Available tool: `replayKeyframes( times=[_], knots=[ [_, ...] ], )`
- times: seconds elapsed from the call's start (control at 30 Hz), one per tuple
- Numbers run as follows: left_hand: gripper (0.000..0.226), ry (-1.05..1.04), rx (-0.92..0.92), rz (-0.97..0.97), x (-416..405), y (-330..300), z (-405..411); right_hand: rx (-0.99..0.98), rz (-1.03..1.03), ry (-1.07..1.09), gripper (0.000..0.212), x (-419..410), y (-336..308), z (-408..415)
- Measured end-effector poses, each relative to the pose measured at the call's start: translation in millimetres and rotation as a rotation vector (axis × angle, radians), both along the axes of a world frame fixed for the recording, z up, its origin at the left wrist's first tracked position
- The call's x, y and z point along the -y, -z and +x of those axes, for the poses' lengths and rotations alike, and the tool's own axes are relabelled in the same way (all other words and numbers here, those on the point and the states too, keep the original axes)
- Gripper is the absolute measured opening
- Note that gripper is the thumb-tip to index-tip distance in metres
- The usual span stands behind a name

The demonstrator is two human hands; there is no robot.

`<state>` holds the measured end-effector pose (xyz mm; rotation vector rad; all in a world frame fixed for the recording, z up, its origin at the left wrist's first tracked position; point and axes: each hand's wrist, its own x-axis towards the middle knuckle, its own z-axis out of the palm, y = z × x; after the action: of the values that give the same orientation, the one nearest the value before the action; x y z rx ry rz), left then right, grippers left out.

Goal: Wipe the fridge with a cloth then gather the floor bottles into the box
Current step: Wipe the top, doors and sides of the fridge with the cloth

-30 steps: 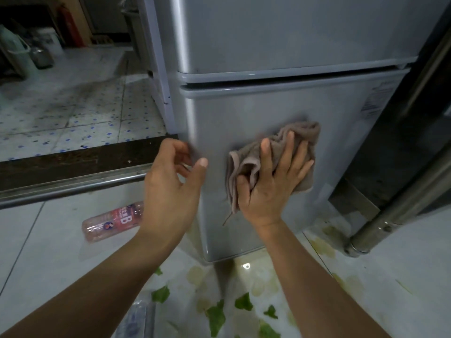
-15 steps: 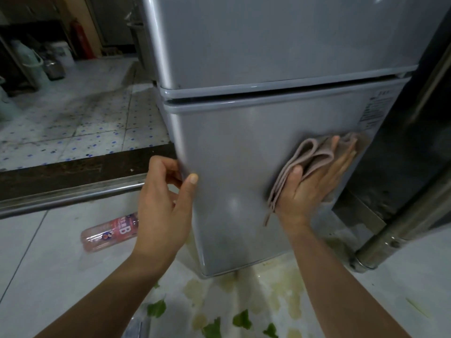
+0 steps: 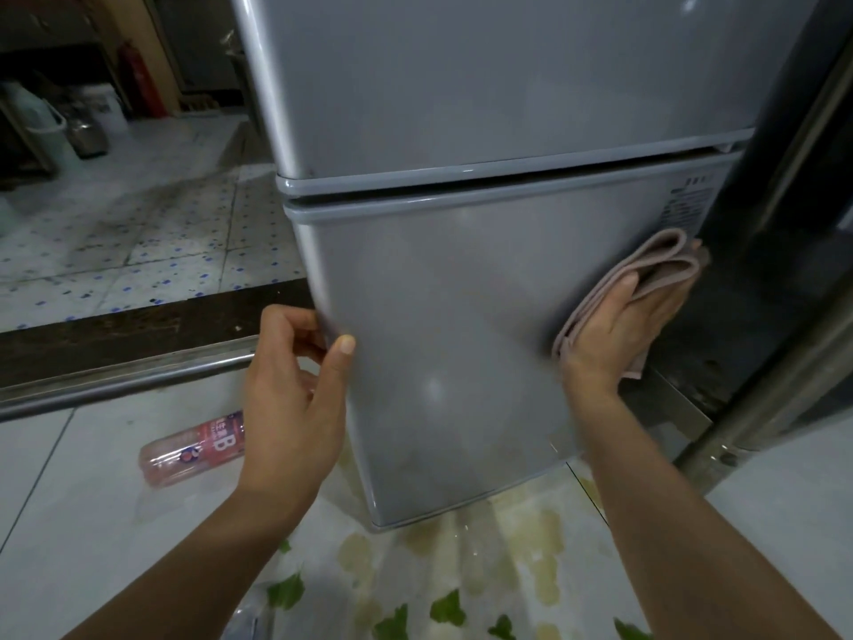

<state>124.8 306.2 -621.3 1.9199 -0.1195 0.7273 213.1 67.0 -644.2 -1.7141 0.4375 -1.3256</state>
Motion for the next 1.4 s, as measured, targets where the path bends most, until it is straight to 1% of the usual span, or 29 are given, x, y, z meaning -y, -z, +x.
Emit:
replayKeyframes(
  times=[0.1, 0.13, 0.2, 0.27, 0.33, 0.43, 0.57, 0.6, 0.67, 0.7, 0.73, 0.8, 0.87, 0.93, 1.03, 1.07, 1.13, 1.2, 1.23, 1.3, 1.33, 1.4],
  knots=[
    [0.019, 0.002, 0.012, 0.016, 0, 0, 1, 0.003, 0.021, -0.023, 0.067, 8, 19, 6],
    [0.016, 0.006, 0.016, 0.022, 0, 1, 2, -0.031, 0.055, -0.024, 0.067, 13, 26, 9],
    [0.014, 0.006, 0.037, 0.017, 0, 2, 3, -0.121, 0.187, -0.049, 0.066, 23, 43, 12],
    [0.013, 0.012, 0.065, 0.019, -1, 3, 3, -0.196, 0.321, -0.119, 0.063, 28, 58, 6],
    [0.014, 0.013, 0.076, 0.045, -2, 3, 3, -0.222, 0.336, -0.181, 0.062, 30, 65, -4],
    [0.014, 0.011, 0.047, 0.085, -5, 0, 3, -0.27, 0.207, -0.159, 0.053, 37, 59, -17],
    [0.015, -0.016, -0.05, 0.074, -4, -5, -3, -0.395, 0.131, -0.171, 0.038, 43, 45, -47],
    [0.019, -0.026, -0.08, 0.053, -1, -7, -7, -0.407, 0.099, -0.185, 0.035, 42, 41, -57],
    [0.036, -0.059, -0.142, 0.021, 5, -10, -22, -0.419, 0.011, -0.238, 0.032, 34, 30, -79],
    [0.045, -0.089, -0.164, 0.03, 7, -10, -31, -0.419, -0.04, -0.273, 0.032, 27, 25, -89],
    [0.049, -0.107, -0.171, 0.055, 9, -11, -41, -0.422, -0.088, -0.309, 0.031, 20, 19, -99],
    [0.041, -0.055, -0.182, 0.123, 11, -14, -57, -0.425, -0.176, -0.395, 0.029, 2, 7, -117],
    [0.027, 0.105, -0.249, 0.152, 14, -21, -67, -0.404, -0.285, -0.504, 0.029, -17, -6, -133],
    [0.024, 0.266, -0.37, 0.072, 16, -30, -72, -0.363, -0.422, -0.617, 0.036, -36, -18, -149],
    [0.022, 0.396, -0.599, -0.174, 16, -41, -76, -0.343, -0.545, -0.809, 0.043, -62, -27, -166],
    [0.03, 0.434, -0.679, -0.262, 14, -43, -76, -0.367, -0.571, -0.874, 0.045, -70, -28, -170],
    [0.053, 0.515, -0.843, -0.506, 6, -43, -74, -0.442, -0.656, -0.962, 0.051, -84, -28, -178],
    [0.063, 0.576, -0.946, -0.742, -4, -43, -75, -0.532, -0.724, -1.027, 0.06, -94, -26, -182],
    [0.062, 0.585, -0.967, -0.824, -11, -42, -76, -0.576, -0.708, -1.082, 0.068, -98, -25, -184],
    [0.049, 0.58, -0.966, -0.919, -22, -41, -78, -0.654, -0.565, -1.218, 0.091, -107, -29, -188],
    [0.041, 0.573, -0.95, -0.927, -26, -40, -79, -0.675, -0.494, -1.276, 0.1, -110, -30, -188],
    [0.036, 0.532, -0.934, -0.867, -31, -39, -81, -0.69, -0.4, -1.363, 0.109, -115, -33, -185]
  ],
)
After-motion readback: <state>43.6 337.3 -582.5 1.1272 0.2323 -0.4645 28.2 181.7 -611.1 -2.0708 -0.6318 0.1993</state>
